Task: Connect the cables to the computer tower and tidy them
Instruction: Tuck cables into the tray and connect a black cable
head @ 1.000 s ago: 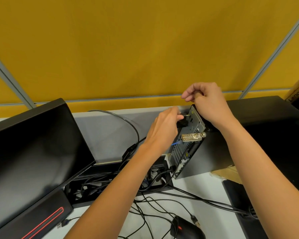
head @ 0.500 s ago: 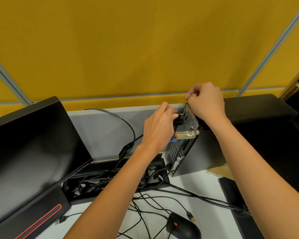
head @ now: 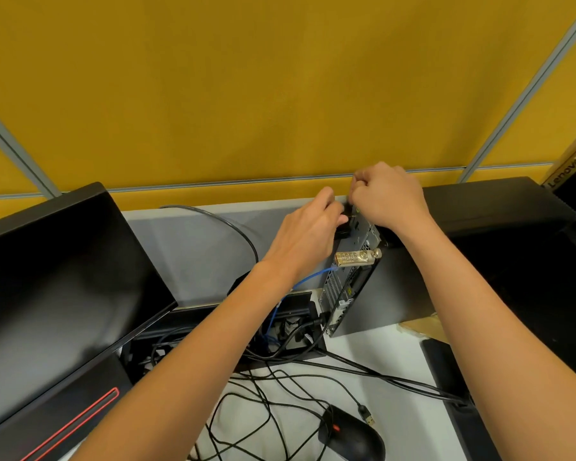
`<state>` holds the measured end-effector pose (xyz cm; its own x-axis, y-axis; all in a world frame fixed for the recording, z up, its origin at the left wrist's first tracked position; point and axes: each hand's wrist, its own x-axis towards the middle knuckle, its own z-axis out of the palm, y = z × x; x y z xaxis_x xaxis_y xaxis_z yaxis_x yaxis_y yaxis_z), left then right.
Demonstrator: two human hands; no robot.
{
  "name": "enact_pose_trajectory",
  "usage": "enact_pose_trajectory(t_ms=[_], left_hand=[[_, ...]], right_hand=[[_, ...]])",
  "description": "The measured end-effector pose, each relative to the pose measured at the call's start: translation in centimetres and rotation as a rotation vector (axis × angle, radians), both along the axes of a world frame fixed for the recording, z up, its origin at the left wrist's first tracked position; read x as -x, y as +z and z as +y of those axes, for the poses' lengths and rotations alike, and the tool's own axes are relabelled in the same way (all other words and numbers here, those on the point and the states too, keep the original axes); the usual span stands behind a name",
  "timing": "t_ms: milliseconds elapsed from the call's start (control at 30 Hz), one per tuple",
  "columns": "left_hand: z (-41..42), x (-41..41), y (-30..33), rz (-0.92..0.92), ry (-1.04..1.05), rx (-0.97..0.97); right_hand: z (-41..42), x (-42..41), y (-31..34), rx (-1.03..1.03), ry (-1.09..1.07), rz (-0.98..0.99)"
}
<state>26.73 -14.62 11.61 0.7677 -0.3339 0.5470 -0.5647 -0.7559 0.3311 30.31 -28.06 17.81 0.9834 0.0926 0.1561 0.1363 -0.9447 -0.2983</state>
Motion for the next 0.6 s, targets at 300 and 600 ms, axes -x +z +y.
enact_pose_trajectory(t_ms=[300,600], left_hand=[[-0.3,0.1,-0.4,0.058,-0.031,0.135],[5.0,6.2,-1.9,0.277,0.060,0.190]], right_hand=[[0.5,0.4,0.5,-0.006,-0.020,-0.012],[-0.4,0.7,0.5,-0.106,-0.014,-0.005]])
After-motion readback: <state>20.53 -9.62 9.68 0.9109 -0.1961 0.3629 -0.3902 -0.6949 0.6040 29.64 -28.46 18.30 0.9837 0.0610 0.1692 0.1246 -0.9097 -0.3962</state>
